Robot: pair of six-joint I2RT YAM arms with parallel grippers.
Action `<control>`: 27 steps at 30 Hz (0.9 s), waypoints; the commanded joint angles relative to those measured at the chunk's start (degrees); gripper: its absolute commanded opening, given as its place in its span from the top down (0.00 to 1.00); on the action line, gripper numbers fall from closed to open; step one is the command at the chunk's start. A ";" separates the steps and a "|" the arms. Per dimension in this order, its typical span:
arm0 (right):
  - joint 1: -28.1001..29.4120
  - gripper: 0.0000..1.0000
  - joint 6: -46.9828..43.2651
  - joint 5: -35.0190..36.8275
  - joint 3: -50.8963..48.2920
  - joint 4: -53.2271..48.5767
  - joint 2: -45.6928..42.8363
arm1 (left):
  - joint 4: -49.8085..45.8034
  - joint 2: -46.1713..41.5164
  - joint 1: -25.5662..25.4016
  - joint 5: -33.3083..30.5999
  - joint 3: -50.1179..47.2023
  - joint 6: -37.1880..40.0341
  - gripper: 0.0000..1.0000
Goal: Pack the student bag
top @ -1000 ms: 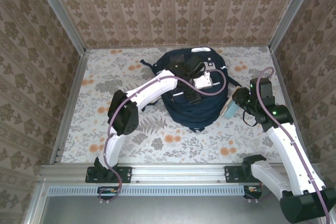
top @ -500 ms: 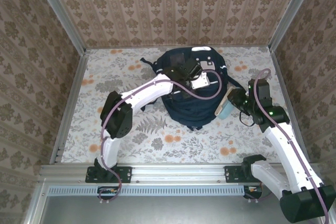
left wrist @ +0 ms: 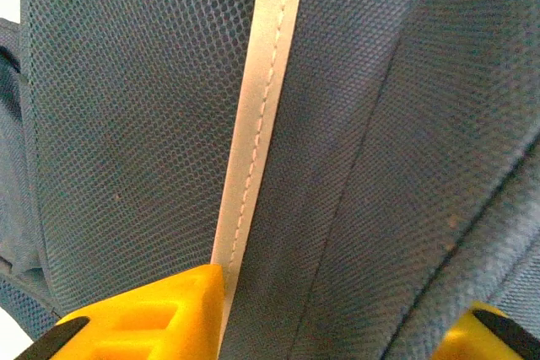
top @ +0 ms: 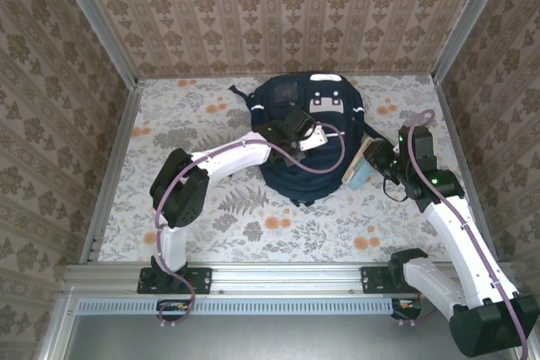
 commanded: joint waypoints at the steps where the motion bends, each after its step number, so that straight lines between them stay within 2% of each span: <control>1: -0.32 0.78 0.85 -1.33 -0.04 2.16 -0.90 | 5.24 -2.81 0.47 -4.04 -1.06 0.81 0.67; 5: -0.30 0.78 1.02 -2.09 -0.70 3.37 -1.35 | 5.47 -4.91 0.37 -0.93 -0.01 -0.05 0.83; 8: -0.35 0.78 1.19 -3.27 -1.59 5.51 -1.88 | 3.95 -6.41 -0.25 1.46 2.46 -2.14 0.88; 11: -0.59 0.78 1.33 -5.28 -2.27 7.70 -2.12 | -1.07 -6.17 -0.69 1.44 8.40 -7.93 0.95; 19: -1.58 0.77 6.56 -14.17 -3.06 16.86 -1.75 | -12.92 -3.16 -1.44 1.54 24.73 -18.51 0.95; 27: -1.50 0.78 22.13 -18.37 -7.69 32.99 3.71 | -22.98 3.41 -3.29 1.96 39.37 -26.40 0.95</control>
